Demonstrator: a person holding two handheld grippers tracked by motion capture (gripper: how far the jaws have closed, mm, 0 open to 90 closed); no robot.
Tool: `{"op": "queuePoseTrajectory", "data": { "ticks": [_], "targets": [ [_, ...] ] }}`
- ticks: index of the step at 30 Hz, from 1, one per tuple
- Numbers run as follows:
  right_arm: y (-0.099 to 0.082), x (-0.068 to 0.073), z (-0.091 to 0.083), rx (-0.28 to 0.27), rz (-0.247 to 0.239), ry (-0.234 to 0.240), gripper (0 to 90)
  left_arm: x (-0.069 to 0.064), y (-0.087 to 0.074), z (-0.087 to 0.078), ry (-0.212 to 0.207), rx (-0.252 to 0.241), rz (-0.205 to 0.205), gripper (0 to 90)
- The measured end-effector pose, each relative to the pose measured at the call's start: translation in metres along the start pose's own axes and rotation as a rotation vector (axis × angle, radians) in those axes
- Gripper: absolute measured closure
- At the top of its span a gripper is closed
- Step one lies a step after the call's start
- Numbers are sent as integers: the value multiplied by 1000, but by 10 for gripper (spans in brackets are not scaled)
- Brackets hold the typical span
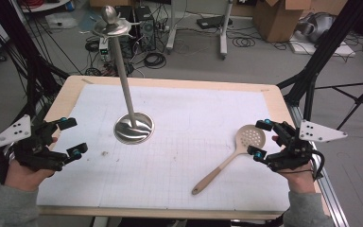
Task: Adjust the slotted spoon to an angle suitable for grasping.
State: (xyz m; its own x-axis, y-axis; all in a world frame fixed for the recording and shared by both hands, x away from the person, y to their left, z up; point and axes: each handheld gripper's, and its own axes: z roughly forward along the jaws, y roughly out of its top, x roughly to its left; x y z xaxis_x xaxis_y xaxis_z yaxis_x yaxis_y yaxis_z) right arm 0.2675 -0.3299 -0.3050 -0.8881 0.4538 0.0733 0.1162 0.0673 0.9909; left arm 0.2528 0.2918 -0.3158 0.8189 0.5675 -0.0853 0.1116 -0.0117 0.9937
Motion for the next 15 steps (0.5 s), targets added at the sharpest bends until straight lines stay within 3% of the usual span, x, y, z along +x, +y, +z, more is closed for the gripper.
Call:
{"op": "queuePoseTrajectory", "data": {
  "ticks": [7,12,15],
  "targets": [
    [-8,-1,10,45,13,27,114,0,1,-2,-3,-14,-11,53],
    [-14,-1,15,67,13,41,198,-1,1,-1,-12,-12,-10,53],
    [-21,-2,19,99,9,56,309,0,0,0,-16,-13,-14,53]
  ]
}}
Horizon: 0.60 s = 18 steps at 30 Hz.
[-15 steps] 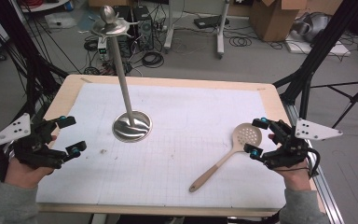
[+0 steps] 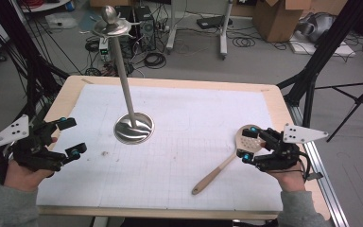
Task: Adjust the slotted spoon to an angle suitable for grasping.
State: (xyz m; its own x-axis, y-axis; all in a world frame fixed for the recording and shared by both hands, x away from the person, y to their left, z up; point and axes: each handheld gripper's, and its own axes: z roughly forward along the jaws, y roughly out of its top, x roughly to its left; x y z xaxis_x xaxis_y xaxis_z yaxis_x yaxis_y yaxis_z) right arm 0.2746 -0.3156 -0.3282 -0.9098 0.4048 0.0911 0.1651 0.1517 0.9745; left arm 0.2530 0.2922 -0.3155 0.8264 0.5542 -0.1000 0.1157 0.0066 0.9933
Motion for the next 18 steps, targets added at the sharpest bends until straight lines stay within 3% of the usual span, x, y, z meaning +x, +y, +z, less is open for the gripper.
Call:
{"op": "queuePoseTrajectory", "data": {
  "ticks": [8,12,15,18],
  "targets": [
    [-23,-6,13,84,34,4,618,1,-2,-2,13,6,1,53],
    [-34,-8,16,118,30,-31,793,1,-2,-2,18,6,0,53],
    [-41,-10,18,133,31,-57,875,1,-2,-2,15,7,4,53],
    [-49,-14,20,148,45,-82,892,2,-3,-2,17,11,-2,53]
  ]
}}
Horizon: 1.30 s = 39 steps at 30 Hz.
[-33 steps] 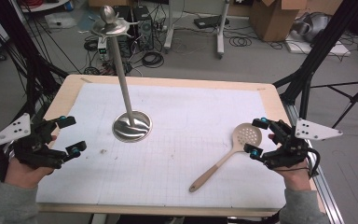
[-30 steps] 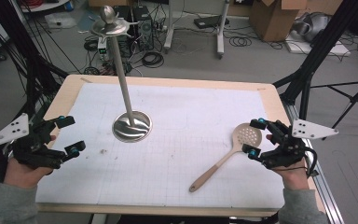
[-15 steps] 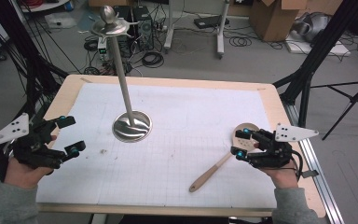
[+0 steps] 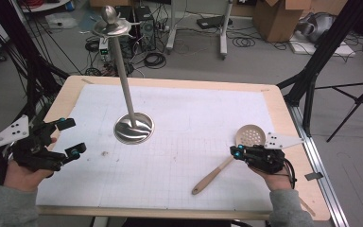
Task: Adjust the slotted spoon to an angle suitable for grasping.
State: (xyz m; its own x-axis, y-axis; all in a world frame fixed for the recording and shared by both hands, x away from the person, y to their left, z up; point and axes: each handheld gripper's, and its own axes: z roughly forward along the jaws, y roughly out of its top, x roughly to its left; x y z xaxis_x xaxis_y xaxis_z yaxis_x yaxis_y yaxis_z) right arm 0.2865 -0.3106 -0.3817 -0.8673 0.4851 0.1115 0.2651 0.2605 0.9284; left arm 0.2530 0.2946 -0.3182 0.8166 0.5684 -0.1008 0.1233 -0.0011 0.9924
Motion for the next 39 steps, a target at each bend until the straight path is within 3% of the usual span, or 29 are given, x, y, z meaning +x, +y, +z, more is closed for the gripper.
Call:
{"op": "queuePoseTrajectory", "data": {
  "ticks": [15,21,25,34,39],
  "targets": [
    [-24,-20,21,132,6,-129,899,-1,-5,-3,14,17,-5,54],
    [-31,-28,34,214,-14,-114,900,0,-7,-9,27,21,-10,54],
    [-34,-33,40,239,-14,-86,900,0,-8,-12,34,22,-13,53],
    [-41,-40,51,327,-9,-133,900,0,-9,-17,45,23,-16,54],
    [-42,-42,52,334,-12,-136,900,1,-10,-19,50,24,-24,54]
  ]
}}
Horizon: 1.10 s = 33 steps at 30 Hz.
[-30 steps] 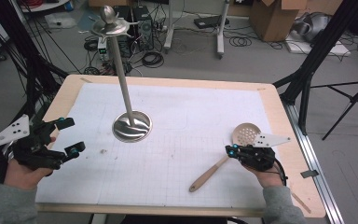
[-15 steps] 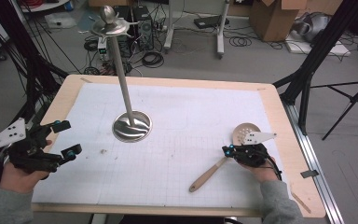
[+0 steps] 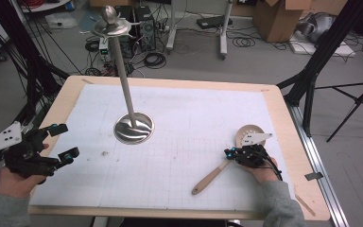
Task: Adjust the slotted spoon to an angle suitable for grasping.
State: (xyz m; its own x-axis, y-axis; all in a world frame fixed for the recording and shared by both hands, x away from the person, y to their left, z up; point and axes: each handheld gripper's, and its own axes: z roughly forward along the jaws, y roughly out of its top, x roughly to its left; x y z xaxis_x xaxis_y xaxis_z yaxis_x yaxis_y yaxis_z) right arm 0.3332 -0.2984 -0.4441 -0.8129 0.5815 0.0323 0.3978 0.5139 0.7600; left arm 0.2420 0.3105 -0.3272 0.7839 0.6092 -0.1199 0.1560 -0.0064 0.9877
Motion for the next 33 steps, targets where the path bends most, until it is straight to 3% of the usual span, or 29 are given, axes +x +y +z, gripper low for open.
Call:
{"op": "queuePoseTrajectory", "data": {
  "ticks": [10,22,25,29,31,33],
  "targets": [
    [-3,0,-5,24,-14,-40,900,1,0,-1,-2,-1,-1,53],
    [-30,-11,-32,-24,68,-51,900,1,1,0,-6,-6,-1,54],
    [-36,-13,-37,-29,78,-63,900,1,2,0,-9,-7,0,53],
    [-35,-12,-38,-28,55,-76,900,2,2,2,-11,-6,2,53],
    [-36,-11,-41,-48,51,-65,900,2,2,2,-10,-5,0,54],
    [-38,-8,-47,-104,45,-33,900,3,2,3,-10,-9,-2,53]
  ]
}}
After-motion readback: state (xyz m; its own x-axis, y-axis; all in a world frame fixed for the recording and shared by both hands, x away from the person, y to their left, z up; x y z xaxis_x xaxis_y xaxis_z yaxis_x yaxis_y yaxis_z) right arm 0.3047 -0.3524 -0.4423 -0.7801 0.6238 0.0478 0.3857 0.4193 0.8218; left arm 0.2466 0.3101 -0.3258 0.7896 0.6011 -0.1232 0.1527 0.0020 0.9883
